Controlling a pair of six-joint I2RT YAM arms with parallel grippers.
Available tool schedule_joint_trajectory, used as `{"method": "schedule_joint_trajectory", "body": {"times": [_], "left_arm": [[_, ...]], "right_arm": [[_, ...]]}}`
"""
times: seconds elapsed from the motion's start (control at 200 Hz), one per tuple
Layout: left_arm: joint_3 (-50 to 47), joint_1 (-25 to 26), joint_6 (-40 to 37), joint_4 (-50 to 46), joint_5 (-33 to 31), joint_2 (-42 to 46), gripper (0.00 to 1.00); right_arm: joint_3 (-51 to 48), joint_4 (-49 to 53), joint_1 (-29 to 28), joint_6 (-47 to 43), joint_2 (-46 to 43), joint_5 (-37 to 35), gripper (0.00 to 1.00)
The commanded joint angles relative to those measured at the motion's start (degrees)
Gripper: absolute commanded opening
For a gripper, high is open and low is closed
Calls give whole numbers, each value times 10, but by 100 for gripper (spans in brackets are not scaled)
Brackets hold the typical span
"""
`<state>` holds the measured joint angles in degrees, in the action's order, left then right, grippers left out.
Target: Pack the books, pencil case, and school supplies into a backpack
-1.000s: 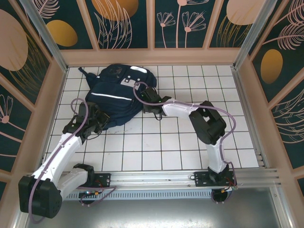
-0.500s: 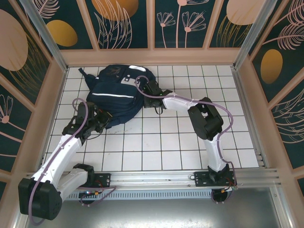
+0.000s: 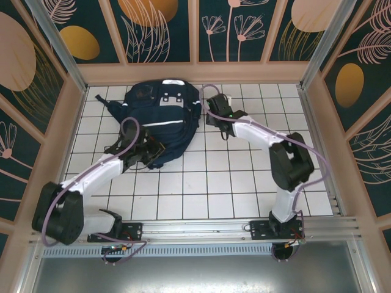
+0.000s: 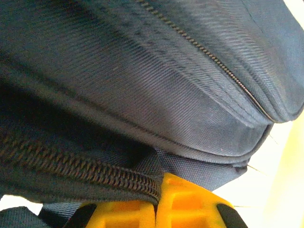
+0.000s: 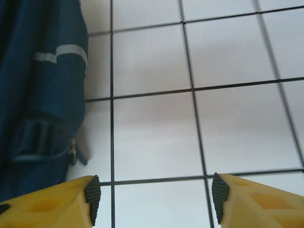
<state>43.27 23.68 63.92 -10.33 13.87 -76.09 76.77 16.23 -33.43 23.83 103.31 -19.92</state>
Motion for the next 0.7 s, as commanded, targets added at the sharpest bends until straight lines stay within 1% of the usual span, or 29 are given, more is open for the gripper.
{"method": "schedule_joint_trajectory", "body": {"times": [0.0,0.045,0.095,0.125,0.18,0.23,0.265,0.275,0.305,0.36,0.435,0.48,0.535,0.615,0.69], "left_arm": [[64,31,-8,76,-8,-36,2],[80,39,-14,74,-8,-55,19],[97,45,-24,64,-9,-71,40],[109,46,-31,53,-12,-78,50],[121,46,-46,29,-25,-89,65],[150,46,-67,1,-48,-92,78],[164,46,-84,-24,-71,-92,85],[169,46,-89,-30,-78,-93,87],[184,46,-104,-49,-102,-92,92],[209,45,-136,-80,-143,-89,98],[241,45,-178,-112,-210,-82,99],[255,42,-201,-123,-249,-77,99],[266,36,-224,-128,-284,-70,99],[273,21,-243,-131,-315,-58,99],[271,6,-261,-126,-344,-45,99]], "right_arm": [[-47,-5,-1,20,-67,-40,73],[-63,-3,3,27,-89,-43,77],[-82,-3,7,34,-116,-49,85],[-93,-4,10,37,-131,-50,91],[-115,-11,17,42,-162,-50,98],[-135,-19,18,46,-191,-48,99],[-152,-31,18,43,-213,-39,99],[-156,-34,31,43,-218,-36,99],[-171,-44,41,44,-238,-28,99],[-201,-65,58,45,-271,-12,99],[-253,-120,78,20,-320,4,99],[-289,-159,81,0,-351,-9,99],[-326,-206,85,-26,-385,-35,99],[-381,-265,92,-58,-426,-80,99],[-416,-292,110,-85,-447,-87,99]]}}
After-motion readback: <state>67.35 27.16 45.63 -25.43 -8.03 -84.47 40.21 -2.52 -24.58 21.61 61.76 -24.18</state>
